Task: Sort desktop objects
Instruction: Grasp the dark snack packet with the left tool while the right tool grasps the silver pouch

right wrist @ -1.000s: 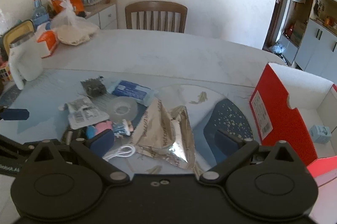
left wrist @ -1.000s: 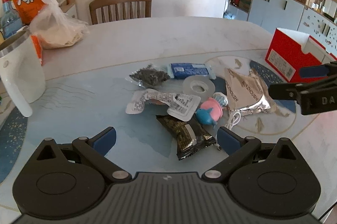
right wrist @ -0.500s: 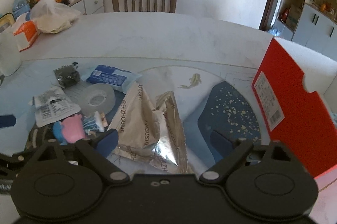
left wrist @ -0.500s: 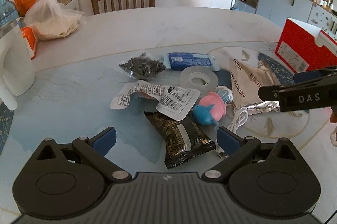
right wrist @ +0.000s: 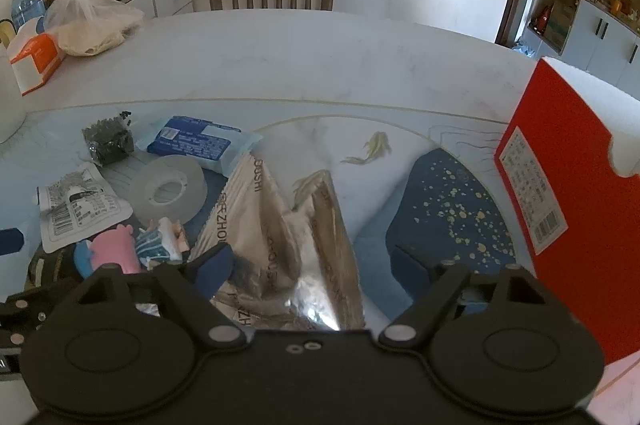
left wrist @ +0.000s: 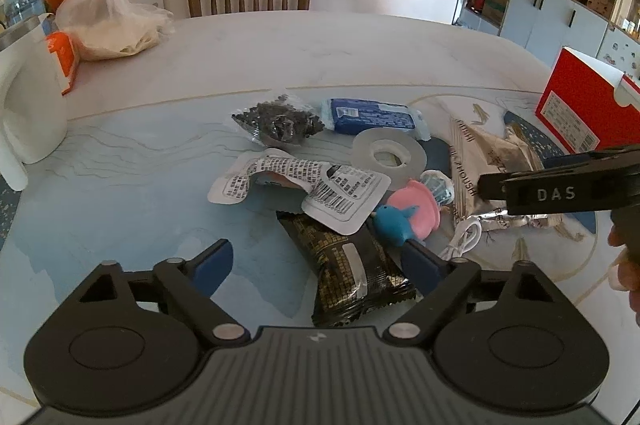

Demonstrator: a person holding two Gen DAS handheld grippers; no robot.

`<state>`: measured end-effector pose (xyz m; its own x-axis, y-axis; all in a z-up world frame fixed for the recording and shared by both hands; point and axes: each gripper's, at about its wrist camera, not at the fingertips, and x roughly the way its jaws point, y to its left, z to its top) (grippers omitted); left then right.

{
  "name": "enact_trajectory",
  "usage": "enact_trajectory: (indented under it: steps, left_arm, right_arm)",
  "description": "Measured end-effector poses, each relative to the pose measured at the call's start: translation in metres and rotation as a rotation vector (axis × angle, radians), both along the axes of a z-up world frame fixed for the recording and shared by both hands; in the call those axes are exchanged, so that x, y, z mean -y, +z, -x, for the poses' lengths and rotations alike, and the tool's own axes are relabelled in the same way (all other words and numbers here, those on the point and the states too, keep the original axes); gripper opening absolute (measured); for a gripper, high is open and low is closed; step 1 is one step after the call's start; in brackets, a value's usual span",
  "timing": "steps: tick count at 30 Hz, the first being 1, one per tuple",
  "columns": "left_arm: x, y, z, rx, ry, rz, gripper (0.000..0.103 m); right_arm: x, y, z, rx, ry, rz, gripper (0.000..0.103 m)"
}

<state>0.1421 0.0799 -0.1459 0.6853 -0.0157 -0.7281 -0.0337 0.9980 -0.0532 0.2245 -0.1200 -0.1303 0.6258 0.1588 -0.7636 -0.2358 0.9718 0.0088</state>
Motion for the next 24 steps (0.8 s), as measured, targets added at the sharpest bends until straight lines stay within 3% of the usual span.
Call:
enact_trajectory:
  steps: [3,12,16,24]
  left_arm:
    - [0.001,-0.002,-0.001,-0.009,-0.005,-0.002,0.081]
    - [-0.002,-0.004,-0.001,-0.018,0.01,0.008,0.062]
    - [-0.003,-0.003,-0.001,-0.021,0.012,0.01,0.048]
    - [-0.004,0.0,0.0,-0.029,0.015,0.002,0.044]
  right_arm:
    - [-0.002,-0.001,-0.002,0.002,0.003,-0.005,0.085]
    - [-0.005,-0.001,-0.004,-0.016,0.015,-0.063,0.063]
    - [-0.006,0.001,-0.003,-0.018,0.011,-0.074,0.055]
    - [0.006,0.007,-0.004,-0.032,-0.035,-0.135,0.035]
